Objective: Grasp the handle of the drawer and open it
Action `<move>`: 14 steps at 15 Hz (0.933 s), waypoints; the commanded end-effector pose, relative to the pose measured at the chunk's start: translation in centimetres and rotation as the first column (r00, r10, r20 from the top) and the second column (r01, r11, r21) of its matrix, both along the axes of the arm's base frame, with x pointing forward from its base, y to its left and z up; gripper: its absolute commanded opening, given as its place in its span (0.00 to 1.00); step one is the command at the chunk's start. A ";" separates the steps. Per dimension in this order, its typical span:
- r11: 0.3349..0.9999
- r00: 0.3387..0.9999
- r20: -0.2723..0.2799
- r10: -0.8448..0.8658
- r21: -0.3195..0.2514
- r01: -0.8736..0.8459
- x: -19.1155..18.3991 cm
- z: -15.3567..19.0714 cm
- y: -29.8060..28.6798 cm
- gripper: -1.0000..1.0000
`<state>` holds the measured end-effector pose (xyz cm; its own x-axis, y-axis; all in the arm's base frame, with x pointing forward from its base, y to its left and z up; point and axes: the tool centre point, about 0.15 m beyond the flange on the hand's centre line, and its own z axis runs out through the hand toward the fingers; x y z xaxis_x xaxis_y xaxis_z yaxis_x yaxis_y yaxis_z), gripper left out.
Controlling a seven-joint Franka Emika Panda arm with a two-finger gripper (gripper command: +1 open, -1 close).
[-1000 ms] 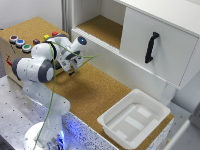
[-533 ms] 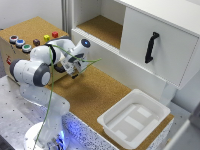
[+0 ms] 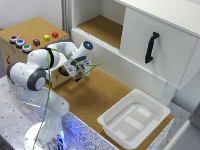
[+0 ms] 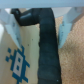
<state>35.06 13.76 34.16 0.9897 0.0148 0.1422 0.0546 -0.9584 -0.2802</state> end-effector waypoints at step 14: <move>0.856 0.848 0.160 0.505 -0.219 -0.468 -2.2 15.5 18.4 1.00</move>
